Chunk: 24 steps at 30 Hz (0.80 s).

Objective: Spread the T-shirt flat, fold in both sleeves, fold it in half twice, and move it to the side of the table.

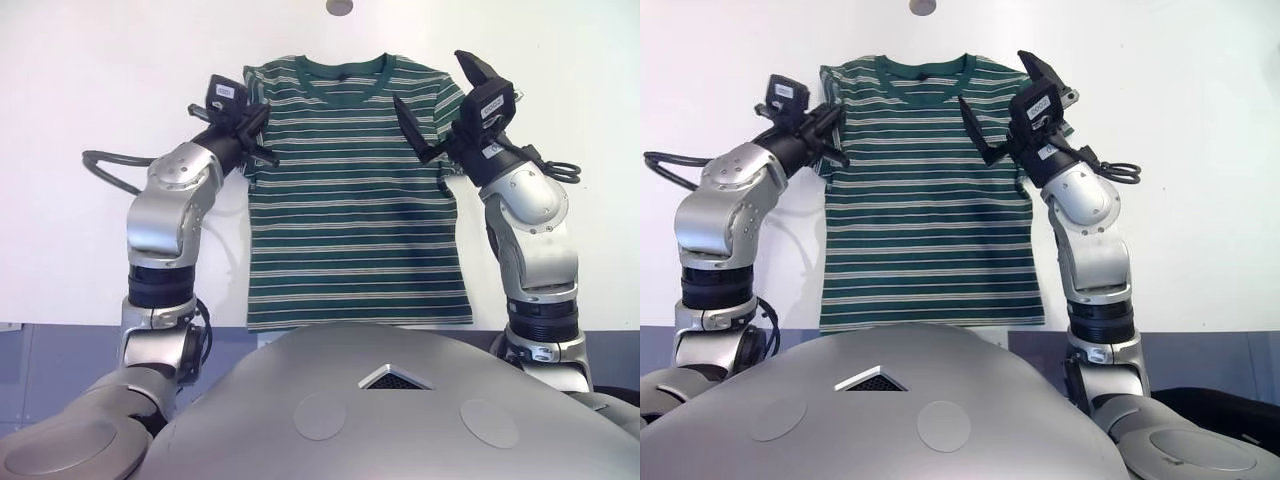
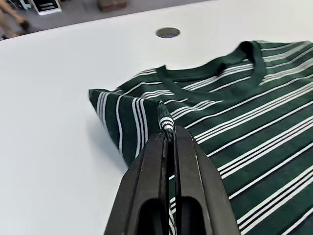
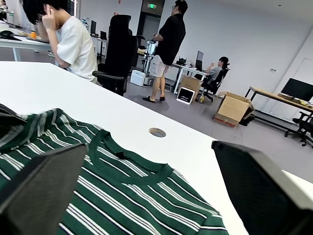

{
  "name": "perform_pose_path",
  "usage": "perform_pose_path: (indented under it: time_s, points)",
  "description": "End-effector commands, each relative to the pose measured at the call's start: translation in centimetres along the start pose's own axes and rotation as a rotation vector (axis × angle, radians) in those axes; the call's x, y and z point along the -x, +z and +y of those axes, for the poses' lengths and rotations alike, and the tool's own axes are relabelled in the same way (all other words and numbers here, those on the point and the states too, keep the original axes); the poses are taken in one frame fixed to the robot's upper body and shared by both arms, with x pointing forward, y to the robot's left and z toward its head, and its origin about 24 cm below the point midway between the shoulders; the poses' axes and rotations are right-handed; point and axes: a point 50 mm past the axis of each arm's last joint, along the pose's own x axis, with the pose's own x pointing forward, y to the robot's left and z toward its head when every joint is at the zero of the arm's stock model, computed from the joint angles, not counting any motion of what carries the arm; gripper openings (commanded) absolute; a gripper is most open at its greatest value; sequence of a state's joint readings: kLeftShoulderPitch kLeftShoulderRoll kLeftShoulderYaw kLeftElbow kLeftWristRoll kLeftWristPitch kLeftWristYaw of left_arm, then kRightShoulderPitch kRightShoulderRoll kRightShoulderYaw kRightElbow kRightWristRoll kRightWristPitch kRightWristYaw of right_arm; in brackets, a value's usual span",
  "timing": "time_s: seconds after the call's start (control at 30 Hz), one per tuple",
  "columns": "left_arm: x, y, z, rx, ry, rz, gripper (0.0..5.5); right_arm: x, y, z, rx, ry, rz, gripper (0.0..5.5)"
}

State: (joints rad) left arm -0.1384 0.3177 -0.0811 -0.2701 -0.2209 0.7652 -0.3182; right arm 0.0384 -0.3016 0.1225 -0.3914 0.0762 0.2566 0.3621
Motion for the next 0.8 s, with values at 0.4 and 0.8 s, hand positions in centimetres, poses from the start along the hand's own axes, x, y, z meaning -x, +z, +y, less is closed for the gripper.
perform_pose_path:
  time_s: [0.4,0.8]
  points:
    - [-4.6,0.2,-2.3,0.146,0.011,-0.009,0.64,-0.7,-0.1,0.8,0.004,0.036,-0.007,4.73]
    - [-1.6,11.6,-0.9,0.26,0.003,-0.611,2.65,2.3,-1.8,-5.5,-0.074,-0.453,-0.014,4.73]
